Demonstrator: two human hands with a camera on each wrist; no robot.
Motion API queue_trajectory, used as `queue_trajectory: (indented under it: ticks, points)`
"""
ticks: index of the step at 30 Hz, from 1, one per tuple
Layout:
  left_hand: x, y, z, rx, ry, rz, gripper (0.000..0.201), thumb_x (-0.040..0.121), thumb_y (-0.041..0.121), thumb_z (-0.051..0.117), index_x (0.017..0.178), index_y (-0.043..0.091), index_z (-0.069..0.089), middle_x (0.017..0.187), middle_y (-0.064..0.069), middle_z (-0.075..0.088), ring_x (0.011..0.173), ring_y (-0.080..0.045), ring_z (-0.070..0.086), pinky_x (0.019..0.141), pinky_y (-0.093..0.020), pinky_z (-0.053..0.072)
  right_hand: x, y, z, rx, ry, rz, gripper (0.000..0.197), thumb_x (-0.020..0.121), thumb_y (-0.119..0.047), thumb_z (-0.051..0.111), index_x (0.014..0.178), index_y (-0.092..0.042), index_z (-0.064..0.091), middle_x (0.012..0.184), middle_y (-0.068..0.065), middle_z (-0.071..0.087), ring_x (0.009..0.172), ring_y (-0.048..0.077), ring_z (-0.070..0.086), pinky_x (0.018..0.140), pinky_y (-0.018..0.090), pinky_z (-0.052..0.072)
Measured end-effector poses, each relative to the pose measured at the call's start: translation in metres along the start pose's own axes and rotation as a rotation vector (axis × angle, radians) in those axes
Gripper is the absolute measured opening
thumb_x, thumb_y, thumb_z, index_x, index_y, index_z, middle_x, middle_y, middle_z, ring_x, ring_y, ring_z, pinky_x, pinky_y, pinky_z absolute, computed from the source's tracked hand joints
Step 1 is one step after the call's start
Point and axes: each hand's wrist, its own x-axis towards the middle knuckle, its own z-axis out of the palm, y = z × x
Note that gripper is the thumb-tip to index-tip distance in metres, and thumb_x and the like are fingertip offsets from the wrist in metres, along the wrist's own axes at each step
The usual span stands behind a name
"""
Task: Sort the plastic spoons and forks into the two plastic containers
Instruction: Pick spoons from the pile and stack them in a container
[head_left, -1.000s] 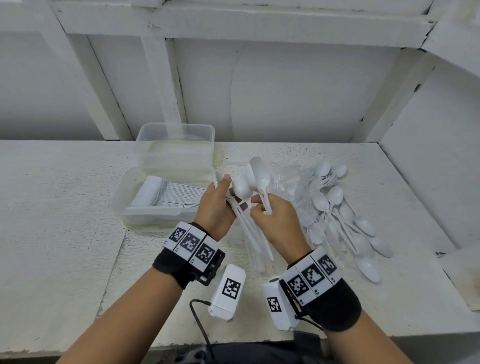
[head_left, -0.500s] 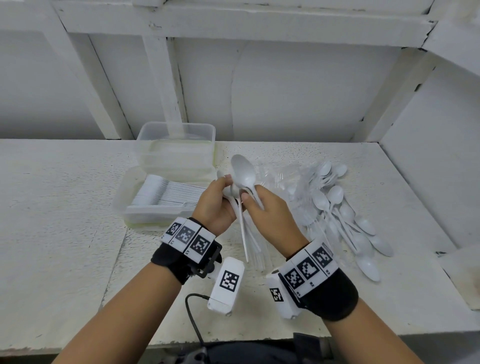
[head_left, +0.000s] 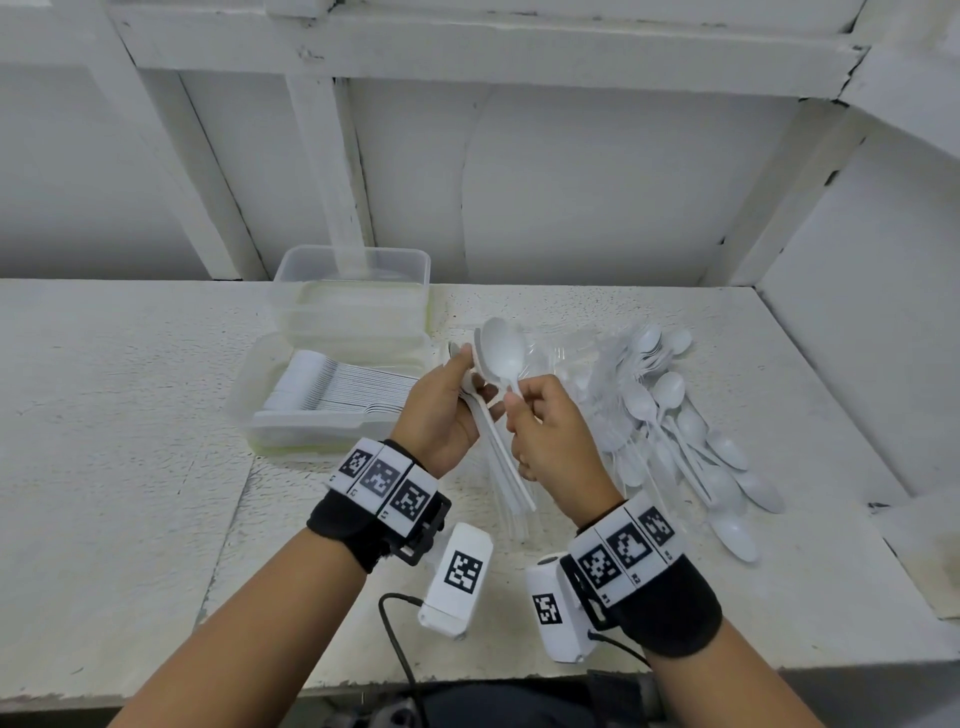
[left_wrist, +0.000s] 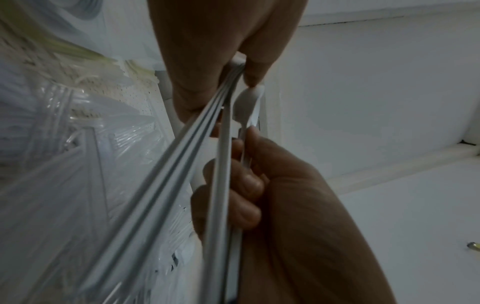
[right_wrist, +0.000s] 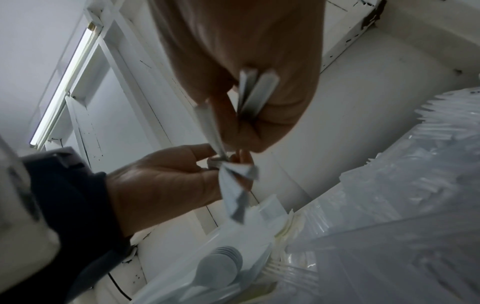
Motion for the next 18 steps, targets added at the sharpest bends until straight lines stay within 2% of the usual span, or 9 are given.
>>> queue_trajectory:
  ticks: [3, 5, 7, 9, 11, 13, 16, 18]
  points:
    - [-0.0052, 0.0016, 0.0014, 0.088, -0.09, 0.011, 0.045, 0.087, 0.045, 0.048, 0.106, 0.005, 0.059, 0.095, -0.016, 0.056, 0.087, -0.028, 0.054, 0.082, -0.041, 0.047, -0.0011, -0.0008, 0.0011, -0.008, 0.014, -0.006, 0.013, 0.096, -0.021, 0.05, 0.084, -0.025, 0.049, 0.073, -0.003, 0.053, 0.039, -0.001, 0.043, 0.039, 0.016, 0.035]
    - [-0.0076, 0.0024, 0.0021, 0.132, -0.091, 0.013, 0.039, 0.084, 0.04, 0.055, 0.098, 0.003, 0.057, 0.091, -0.018, 0.056, 0.085, -0.032, 0.054, 0.078, -0.044, 0.046, -0.0016, -0.0003, 0.0011, -0.026, 0.005, -0.015, 0.012, 0.095, -0.02, 0.051, 0.084, -0.025, 0.051, 0.071, -0.002, 0.055, 0.046, 0.002, 0.046, 0.042, 0.018, 0.039]
    - [-0.0093, 0.0035, 0.0029, 0.117, -0.06, 0.021, 0.028, 0.091, 0.03, 0.052, 0.098, 0.003, 0.054, 0.086, -0.016, 0.056, 0.08, -0.03, 0.056, 0.072, -0.042, 0.047, -0.0023, 0.0002, 0.0008, -0.055, 0.005, -0.037, 0.012, 0.094, -0.021, 0.053, 0.084, -0.027, 0.054, 0.07, -0.002, 0.058, 0.057, 0.004, 0.051, 0.049, 0.019, 0.042]
    - [-0.0092, 0.0035, 0.0023, 0.093, -0.026, 0.027, 0.026, 0.095, 0.025, 0.048, 0.104, 0.001, 0.053, 0.088, -0.016, 0.057, 0.082, -0.029, 0.057, 0.076, -0.042, 0.048, -0.0026, 0.0017, 0.0006, -0.109, 0.027, -0.071, 0.012, 0.094, -0.023, 0.054, 0.083, -0.029, 0.055, 0.07, -0.005, 0.06, 0.064, 0.004, 0.055, 0.058, 0.022, 0.046]
    - [-0.0091, 0.0037, 0.0027, 0.067, -0.019, 0.039, 0.033, 0.093, 0.028, 0.051, 0.111, 0.001, 0.052, 0.095, -0.019, 0.055, 0.088, -0.031, 0.056, 0.081, -0.043, 0.048, -0.0036, 0.0023, 0.0015, -0.186, 0.052, -0.121, 0.011, 0.094, -0.026, 0.053, 0.086, -0.025, 0.059, 0.074, -0.007, 0.062, 0.069, 0.005, 0.057, 0.064, 0.023, 0.048]
    - [-0.0085, 0.0046, 0.0036, 0.059, -0.026, 0.051, 0.038, 0.087, 0.032, 0.056, 0.112, 0.002, 0.054, 0.098, -0.018, 0.058, 0.092, -0.029, 0.058, 0.085, -0.042, 0.051, -0.0035, 0.0051, 0.0018, -0.331, 0.076, -0.223, 0.017, 0.095, -0.026, 0.052, 0.091, -0.016, 0.065, 0.077, -0.002, 0.061, 0.071, 0.008, 0.056, 0.066, 0.02, 0.045]
    - [-0.006, 0.0047, 0.0049, 0.006, -0.007, 0.039, 0.02, 0.089, 0.029, 0.057, 0.095, 0.011, 0.053, 0.081, -0.004, 0.061, 0.079, -0.016, 0.065, 0.066, -0.029, 0.057, -0.0042, 0.0082, 0.0025, -0.597, 0.064, -0.348, 0.027, 0.096, -0.026, 0.048, 0.091, -0.006, 0.066, 0.069, -0.001, 0.047, 0.064, 0.007, 0.045, 0.057, 0.015, 0.034]
    - [-0.0056, 0.004, 0.0063, -0.039, 0.013, 0.039, 0.017, 0.09, 0.028, 0.056, 0.092, 0.013, 0.049, 0.074, -0.002, 0.061, 0.077, -0.015, 0.067, 0.06, -0.029, 0.056, -0.0048, 0.0071, 0.0028, -0.652, 0.038, -0.363, 0.026, 0.097, -0.027, 0.047, 0.097, -0.009, 0.066, 0.073, -0.001, 0.044, 0.067, 0.01, 0.046, 0.058, 0.018, 0.033]
